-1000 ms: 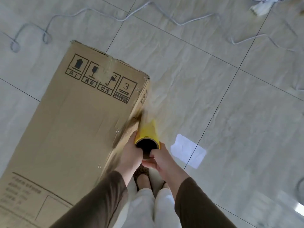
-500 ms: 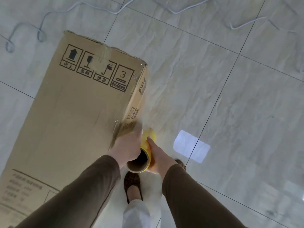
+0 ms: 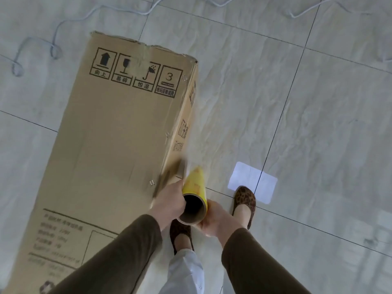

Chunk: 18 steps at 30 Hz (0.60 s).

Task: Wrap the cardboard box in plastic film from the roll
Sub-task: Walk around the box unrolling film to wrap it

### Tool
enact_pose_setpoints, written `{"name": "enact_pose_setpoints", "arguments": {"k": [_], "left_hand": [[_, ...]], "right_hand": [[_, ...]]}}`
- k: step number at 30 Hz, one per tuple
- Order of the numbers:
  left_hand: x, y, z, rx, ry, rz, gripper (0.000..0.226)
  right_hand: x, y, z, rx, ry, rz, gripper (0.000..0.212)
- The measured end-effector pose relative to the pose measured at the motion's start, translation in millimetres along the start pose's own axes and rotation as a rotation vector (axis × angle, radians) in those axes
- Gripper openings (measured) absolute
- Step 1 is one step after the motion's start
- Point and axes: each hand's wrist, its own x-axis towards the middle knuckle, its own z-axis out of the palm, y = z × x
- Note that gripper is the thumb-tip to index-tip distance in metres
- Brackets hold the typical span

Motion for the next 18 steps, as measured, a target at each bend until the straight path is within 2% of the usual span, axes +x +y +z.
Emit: {"name": "enact_pose_setpoints", "arguments": {"k": [3, 5, 8, 11, 13, 15, 17, 18], "left_hand": [[-5.3, -5.0, 2.7, 0.292, -0.075, 0.060, 0.039], [-10.7, -12.8, 4.6, 0.401, -0.070, 0.122, 0.038], [-14.8, -28.7, 6.3, 0.388, -0.047, 0.212, 0.052], [-25.5, -39.0, 12.7, 0.072, -0.004, 0.146, 0.052], [-36.5, -52.1, 24.6, -0.207, 0.089, 0.022, 0.059], [-53.3, -68.8, 43.7, -0.497, 0.111, -0.148, 0.063], [-72.0, -79.1, 68.0, -0.775, 0.073, -0.253, 0.050], [-79.6, -81.5, 79.0, -0.841, 0.074, -0.278, 0.046]], "right_hand": [[5.2, 9.5, -0.2, -0.017, 0.172, -0.070, 0.046], [7.6, 10.4, 3.8, -0.028, 0.132, -0.072, 0.061], [6.4, 21.9, 10.1, -0.162, -0.014, -0.022, 0.071], [10.0, 40.1, 12.3, -0.180, -0.012, -0.036, 0.074], [13.2, 49.5, 9.4, -0.070, -0.007, -0.058, 0.073], [16.8, 59.6, 3.3, 0.063, -0.027, -0.049, 0.076], [20.4, 74.4, -4.4, 0.156, -0.012, -0.036, 0.079], [22.5, 83.8, -8.0, 0.191, 0.001, -0.032, 0.079]]}}
